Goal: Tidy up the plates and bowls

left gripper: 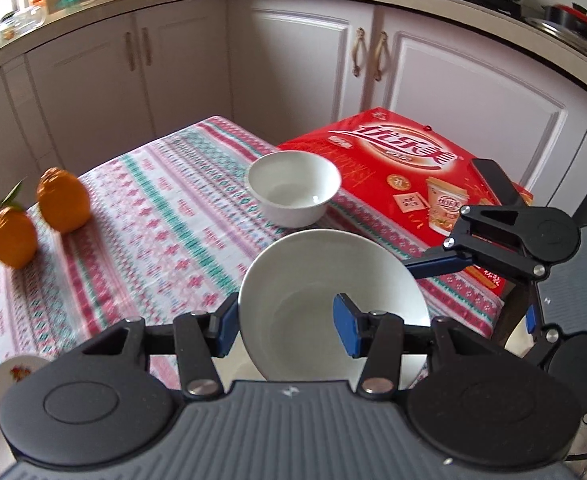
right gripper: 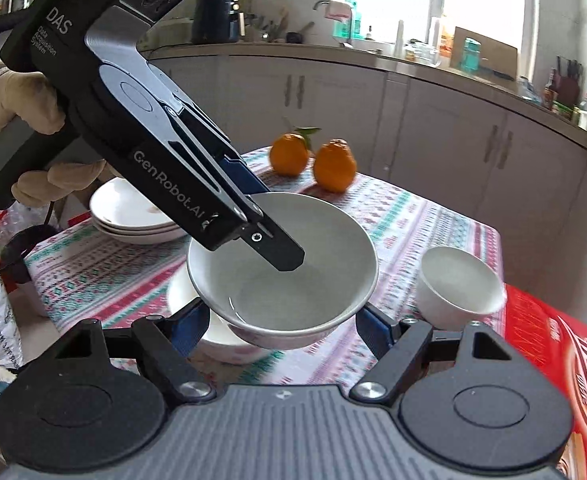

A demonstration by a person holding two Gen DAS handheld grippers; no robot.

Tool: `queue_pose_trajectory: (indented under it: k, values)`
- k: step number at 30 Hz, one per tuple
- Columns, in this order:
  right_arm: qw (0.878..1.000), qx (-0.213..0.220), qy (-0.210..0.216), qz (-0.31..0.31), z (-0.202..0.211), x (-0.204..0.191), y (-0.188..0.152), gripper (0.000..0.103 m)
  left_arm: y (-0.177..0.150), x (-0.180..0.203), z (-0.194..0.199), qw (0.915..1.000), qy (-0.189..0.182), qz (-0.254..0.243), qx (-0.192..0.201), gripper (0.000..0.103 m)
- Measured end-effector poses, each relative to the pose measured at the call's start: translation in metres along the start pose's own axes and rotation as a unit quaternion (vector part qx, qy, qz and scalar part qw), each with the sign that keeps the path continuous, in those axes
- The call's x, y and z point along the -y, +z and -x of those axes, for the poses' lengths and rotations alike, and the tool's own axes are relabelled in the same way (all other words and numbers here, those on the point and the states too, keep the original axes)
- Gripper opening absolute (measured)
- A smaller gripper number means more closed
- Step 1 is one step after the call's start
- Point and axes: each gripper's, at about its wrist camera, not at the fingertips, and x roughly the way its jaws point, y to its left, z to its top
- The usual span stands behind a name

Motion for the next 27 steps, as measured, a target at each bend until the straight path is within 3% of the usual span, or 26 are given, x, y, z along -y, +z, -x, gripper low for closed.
queue_pose_trajectory:
  k: [10, 27]
  values:
    - [1.0, -0.017, 0.013, 0.015, -0.02, -0.024, 0.01, 0.084, -0.028, -0.025, 0.007, 0.9996, 0.005, 0.029, 0.004, 0.049]
    - [0.999, -0.04, 0.018, 0.005, -0.037, -0.027, 0.006, 0.084, -0.038, -0.035, -0.009, 0.9993, -0.002, 0.036, -0.005, 0.049]
